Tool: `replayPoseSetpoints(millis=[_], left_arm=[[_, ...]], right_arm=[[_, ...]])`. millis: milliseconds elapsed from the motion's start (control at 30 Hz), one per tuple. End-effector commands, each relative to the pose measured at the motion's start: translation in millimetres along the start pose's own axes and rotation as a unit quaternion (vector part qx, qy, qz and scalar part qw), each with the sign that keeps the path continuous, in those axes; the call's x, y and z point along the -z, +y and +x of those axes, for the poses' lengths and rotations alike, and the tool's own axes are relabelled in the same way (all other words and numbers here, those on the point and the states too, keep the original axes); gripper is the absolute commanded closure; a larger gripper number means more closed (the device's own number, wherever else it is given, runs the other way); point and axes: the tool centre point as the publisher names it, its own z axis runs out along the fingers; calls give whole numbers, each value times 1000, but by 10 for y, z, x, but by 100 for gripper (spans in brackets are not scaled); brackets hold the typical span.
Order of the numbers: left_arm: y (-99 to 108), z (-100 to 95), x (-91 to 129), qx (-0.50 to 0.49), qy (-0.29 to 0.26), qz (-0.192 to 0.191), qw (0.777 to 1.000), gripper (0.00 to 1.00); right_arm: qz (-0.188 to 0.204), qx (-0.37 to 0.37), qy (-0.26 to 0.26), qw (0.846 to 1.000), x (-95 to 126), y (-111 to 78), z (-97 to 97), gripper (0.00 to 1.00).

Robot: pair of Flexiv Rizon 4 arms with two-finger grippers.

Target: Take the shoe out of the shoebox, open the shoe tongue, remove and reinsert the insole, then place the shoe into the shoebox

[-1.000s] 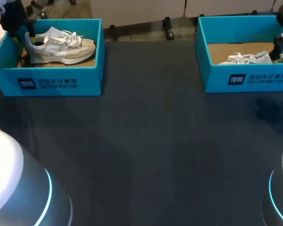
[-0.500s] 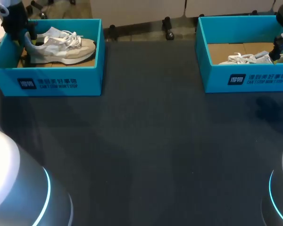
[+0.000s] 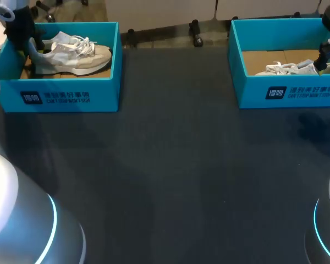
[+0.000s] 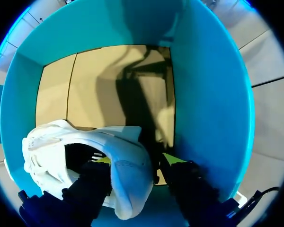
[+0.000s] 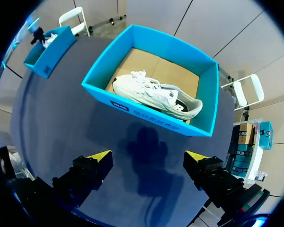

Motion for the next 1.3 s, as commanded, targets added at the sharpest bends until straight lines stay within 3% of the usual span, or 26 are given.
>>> replayPoseSetpoints(millis=[33, 100, 467, 1300], left_arm=[[96, 30, -24, 0, -1, 12, 1000, 45], [89, 38, -27, 0, 0, 12, 1000, 50], [64, 68, -15, -1, 0, 15, 1000, 53], [124, 167, 128, -7, -1, 15, 1000, 74]], right_arm=[[0, 0, -1, 1000, -2, -4, 3, 0], [0, 0, -1, 1000, -2, -4, 3, 0], [0, 0, -1, 1000, -2, -4, 3, 0], [0, 0, -1, 1000, -2, -4, 3, 0]])
